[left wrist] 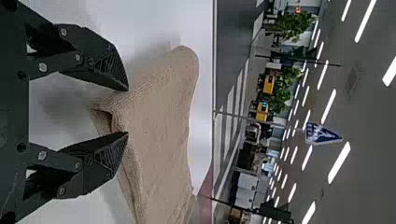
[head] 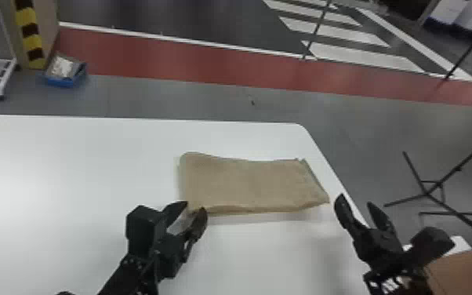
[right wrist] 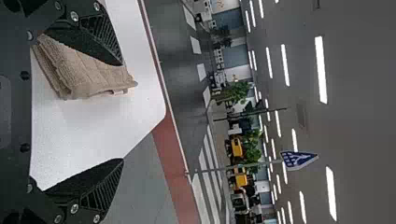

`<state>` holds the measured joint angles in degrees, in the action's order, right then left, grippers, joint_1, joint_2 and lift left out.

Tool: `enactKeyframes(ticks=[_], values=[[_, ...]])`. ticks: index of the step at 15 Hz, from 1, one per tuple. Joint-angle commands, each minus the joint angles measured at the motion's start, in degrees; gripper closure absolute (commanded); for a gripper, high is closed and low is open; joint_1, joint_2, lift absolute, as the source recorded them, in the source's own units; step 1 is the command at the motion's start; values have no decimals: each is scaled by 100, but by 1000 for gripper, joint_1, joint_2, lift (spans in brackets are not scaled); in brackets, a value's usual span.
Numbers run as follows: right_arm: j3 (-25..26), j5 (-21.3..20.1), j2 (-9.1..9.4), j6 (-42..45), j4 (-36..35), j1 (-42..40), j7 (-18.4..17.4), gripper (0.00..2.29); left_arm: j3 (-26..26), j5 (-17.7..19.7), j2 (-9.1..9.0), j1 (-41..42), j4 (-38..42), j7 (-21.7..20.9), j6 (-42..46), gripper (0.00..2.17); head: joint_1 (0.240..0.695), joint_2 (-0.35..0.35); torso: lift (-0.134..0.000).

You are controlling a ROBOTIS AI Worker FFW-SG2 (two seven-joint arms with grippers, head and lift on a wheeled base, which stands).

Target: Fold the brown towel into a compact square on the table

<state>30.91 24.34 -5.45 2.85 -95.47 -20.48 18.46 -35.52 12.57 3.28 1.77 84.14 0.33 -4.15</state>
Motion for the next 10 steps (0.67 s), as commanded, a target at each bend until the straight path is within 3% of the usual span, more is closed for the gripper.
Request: enactKeyframes(ticks=[1, 3, 7, 10], values=[[21, 54, 0, 0, 19, 0, 9, 178, 46, 0, 15, 69, 129, 28, -21, 1355, 695, -350, -123], [21, 54, 0, 0, 11, 0, 0, 184, 72, -9, 24, 113, 208, 72, -197, 1541, 695, -350, -123], [-14, 45, 0, 0, 19, 44, 0, 184, 239, -9, 68, 228, 454, 72, -373, 1541, 695, -350, -123], [-67, 18, 0, -18, 19, 115, 0, 184, 494, -18, 200, 395, 683, 81, -373, 1541, 695, -350, -123]])
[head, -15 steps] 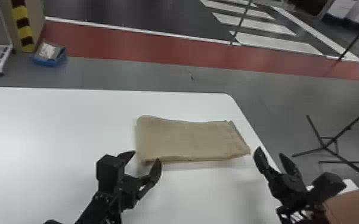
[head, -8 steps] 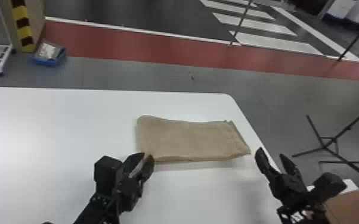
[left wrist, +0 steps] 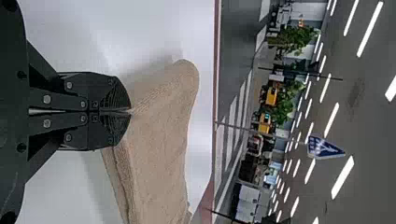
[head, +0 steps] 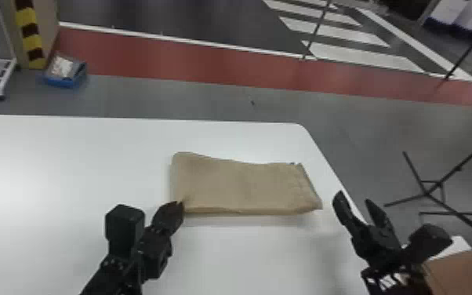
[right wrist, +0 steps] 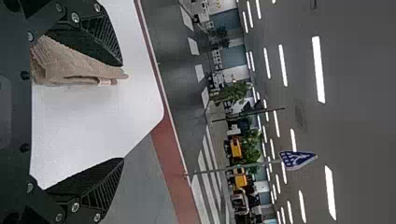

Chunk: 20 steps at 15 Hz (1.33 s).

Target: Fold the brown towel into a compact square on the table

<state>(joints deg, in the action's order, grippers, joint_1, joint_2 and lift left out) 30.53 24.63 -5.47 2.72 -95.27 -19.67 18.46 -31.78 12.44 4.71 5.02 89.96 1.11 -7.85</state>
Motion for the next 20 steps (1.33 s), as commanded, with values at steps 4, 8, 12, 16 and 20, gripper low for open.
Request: enactKeyframes(ticks=[4, 8, 12, 16, 20], values=[[-118, -37, -7, -57, 9, 95, 0, 184, 1192, -5, 268, 447, 408, -146, 33, 1538, 695, -350, -123], [-153, -55, -7, -145, 9, 156, 0, 184, 2255, 145, 408, 1159, 1217, -392, 15, 1538, 695, -350, -123], [-346, -143, -7, -198, 114, 305, -9, 184, 2519, 66, 558, 1985, 2219, -471, -196, 1538, 695, -350, -123], [-496, -195, 2, -198, 185, 376, -18, 184, 2176, -453, 575, 2152, 2588, -462, -1391, 1538, 695, -350, -123], [-469, -169, 2, -180, 228, 376, -18, 184, 2000, -787, 584, 2152, 2684, -366, -1655, 1538, 695, -350, -123]])
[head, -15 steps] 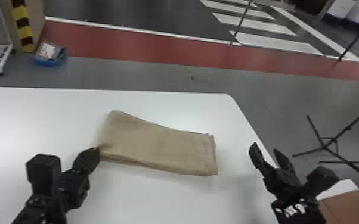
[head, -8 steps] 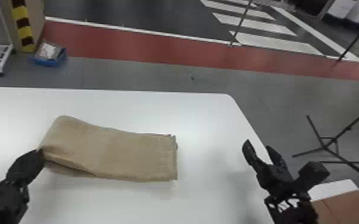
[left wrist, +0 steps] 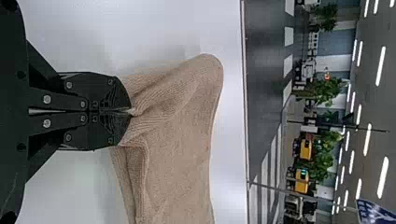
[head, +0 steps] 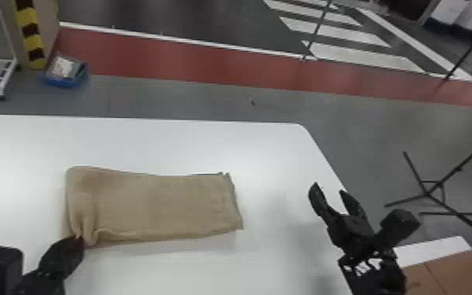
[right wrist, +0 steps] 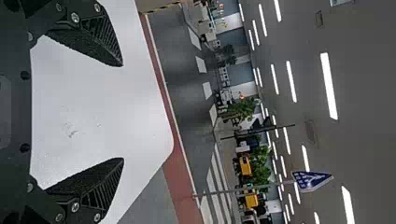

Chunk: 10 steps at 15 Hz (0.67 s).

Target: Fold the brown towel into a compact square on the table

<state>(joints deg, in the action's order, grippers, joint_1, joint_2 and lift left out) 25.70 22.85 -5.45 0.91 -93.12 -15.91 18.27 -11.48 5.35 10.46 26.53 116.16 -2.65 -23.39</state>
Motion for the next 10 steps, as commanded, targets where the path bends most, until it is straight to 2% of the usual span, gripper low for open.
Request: enactKeyframes(ticks=[1, 3, 8, 10], values=[[23, 9, 0, 1, 13, 0, 1, 184, -21, -78, 17, 27, 153, 19, -189, 1538, 695, -350, -123], [6, 9, -9, 1, 13, 0, 1, 184, 23, -86, 79, 133, 381, 28, -224, 1538, 695, -350, -123], [-65, -26, -9, 19, 127, 106, 1, 184, 225, -148, 87, 370, 829, 45, -488, 1534, 695, -350, -123], [-109, -44, 0, 36, 136, 106, 1, 184, 225, -227, 87, 432, 926, 107, -488, 1457, 695, -350, -123]])
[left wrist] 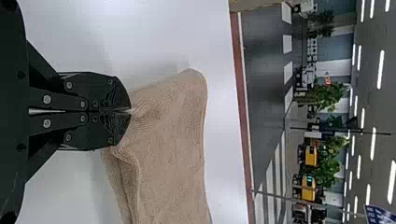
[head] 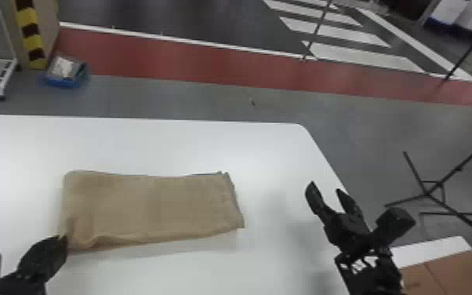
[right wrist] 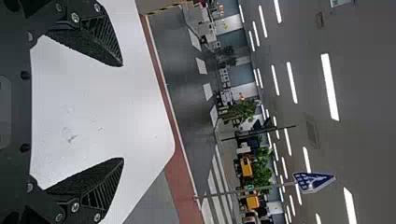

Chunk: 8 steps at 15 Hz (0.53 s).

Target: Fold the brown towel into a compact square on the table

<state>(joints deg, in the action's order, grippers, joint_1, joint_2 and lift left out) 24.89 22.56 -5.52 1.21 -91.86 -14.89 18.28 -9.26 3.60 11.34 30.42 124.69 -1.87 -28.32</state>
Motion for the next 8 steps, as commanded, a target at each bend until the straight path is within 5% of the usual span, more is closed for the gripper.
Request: enactKeyframes(ticks=[1, 2, 6, 8], values=[[-37, -15, 7, 6, 2, 4, 0, 184, 3, -70, 0, 96, 170, 38, -12, 1457, 695, -350, -123], [-28, -15, 7, 6, 2, 4, 0, 184, 3, -70, 9, 131, 258, 38, 5, 1450, 695, -350, -123], [-28, -15, 7, -152, -113, -31, 18, 184, 47, -298, 44, 236, 627, 90, -540, 475, 695, -350, -123], [-28, -15, 7, -258, -183, -57, 18, 181, 108, -342, 62, 263, 715, 73, -838, 228, 695, -350, -123]])
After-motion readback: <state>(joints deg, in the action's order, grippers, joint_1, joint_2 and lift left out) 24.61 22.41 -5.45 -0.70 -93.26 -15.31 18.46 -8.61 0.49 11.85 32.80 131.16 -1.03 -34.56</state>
